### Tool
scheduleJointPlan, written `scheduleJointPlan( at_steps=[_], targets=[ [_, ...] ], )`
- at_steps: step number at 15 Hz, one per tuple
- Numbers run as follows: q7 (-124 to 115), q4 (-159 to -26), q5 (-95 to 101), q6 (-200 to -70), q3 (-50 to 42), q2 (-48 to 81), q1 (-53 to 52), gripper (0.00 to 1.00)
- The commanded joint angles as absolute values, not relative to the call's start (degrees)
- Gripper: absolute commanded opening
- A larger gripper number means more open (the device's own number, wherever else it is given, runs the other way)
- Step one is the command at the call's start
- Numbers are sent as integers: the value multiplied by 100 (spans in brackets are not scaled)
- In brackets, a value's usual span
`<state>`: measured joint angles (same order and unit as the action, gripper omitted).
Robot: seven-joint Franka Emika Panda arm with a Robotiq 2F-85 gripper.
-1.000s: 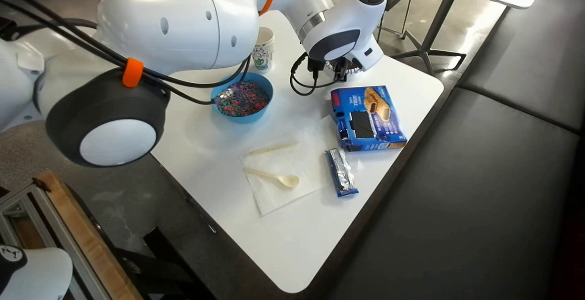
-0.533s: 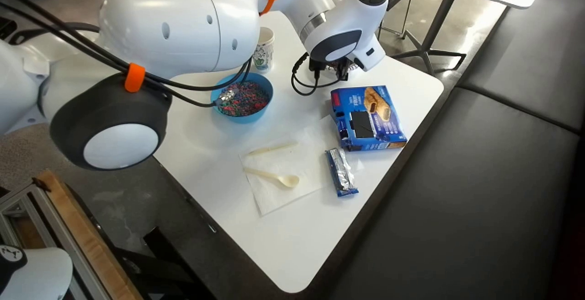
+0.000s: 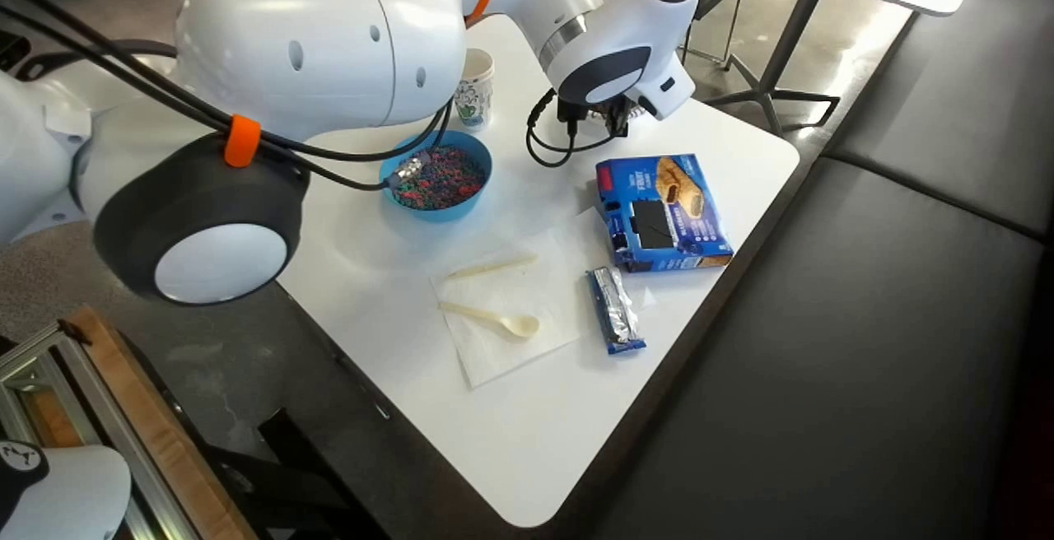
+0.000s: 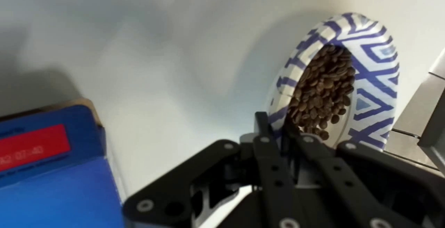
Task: Move the bowl to the left
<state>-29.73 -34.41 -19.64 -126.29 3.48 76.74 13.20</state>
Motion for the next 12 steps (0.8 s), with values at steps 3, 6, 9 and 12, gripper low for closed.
scheduleJointPlan(
  at_steps=[3, 6, 9, 12],
  targets=[
    [-2103, -3315, -2038, -12459, 685, 7626, 1418, 2],
    [-1439, -3383, -2086, -12283, 920, 7469, 1541, 2],
    [-814, -3509, -2063, -11890, 1114, 7198, 1676, 2],
    [-105, -3612, -2072, -11187, 1344, 6862, 1852, 2]
  ],
)
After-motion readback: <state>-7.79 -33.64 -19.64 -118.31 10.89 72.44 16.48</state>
